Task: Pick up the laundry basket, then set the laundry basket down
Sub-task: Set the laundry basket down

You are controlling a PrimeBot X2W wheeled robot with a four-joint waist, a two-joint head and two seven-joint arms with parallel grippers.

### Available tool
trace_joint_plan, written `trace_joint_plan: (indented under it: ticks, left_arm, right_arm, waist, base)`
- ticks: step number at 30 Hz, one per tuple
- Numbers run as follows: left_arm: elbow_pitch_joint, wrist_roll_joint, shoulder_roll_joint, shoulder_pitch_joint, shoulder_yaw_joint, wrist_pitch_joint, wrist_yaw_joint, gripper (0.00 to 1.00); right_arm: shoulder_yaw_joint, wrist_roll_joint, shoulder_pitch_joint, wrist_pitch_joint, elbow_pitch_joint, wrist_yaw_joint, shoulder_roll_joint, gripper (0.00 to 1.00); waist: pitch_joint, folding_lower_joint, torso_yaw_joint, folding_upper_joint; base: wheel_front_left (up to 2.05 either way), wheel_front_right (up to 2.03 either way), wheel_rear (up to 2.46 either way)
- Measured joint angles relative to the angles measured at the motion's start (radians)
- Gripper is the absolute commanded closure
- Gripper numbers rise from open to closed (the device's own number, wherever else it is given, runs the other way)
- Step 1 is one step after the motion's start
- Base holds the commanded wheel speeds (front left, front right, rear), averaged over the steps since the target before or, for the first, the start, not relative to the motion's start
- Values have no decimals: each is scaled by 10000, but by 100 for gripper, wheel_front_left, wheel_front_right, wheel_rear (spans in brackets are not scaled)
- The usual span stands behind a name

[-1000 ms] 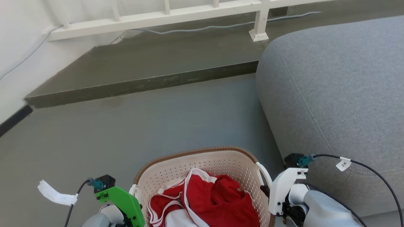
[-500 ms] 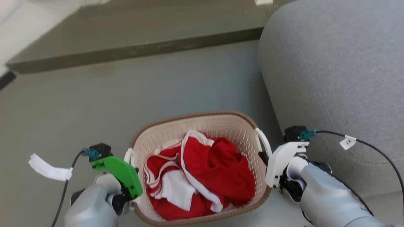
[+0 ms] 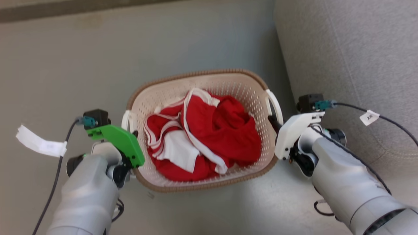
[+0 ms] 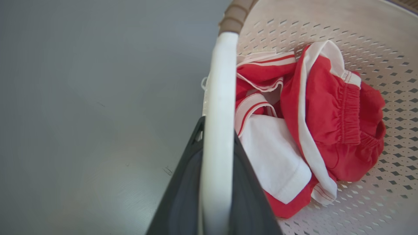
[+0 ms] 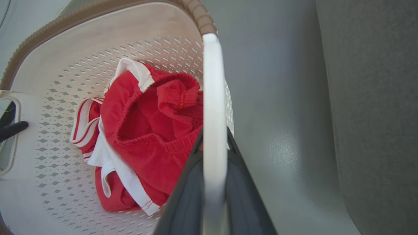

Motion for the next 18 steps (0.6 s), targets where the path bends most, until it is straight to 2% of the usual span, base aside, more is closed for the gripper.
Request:
trace_joint_plan:
  ticks: [18]
  left_arm:
    - [-332,316,165,-1922,-27,-842,334,100]
  right_arm:
    - [-75,-280,-1899,-1062,-173,-176,-161,100]
  waist:
    - [2737,1,94,0]
  base:
    - [0,0,0]
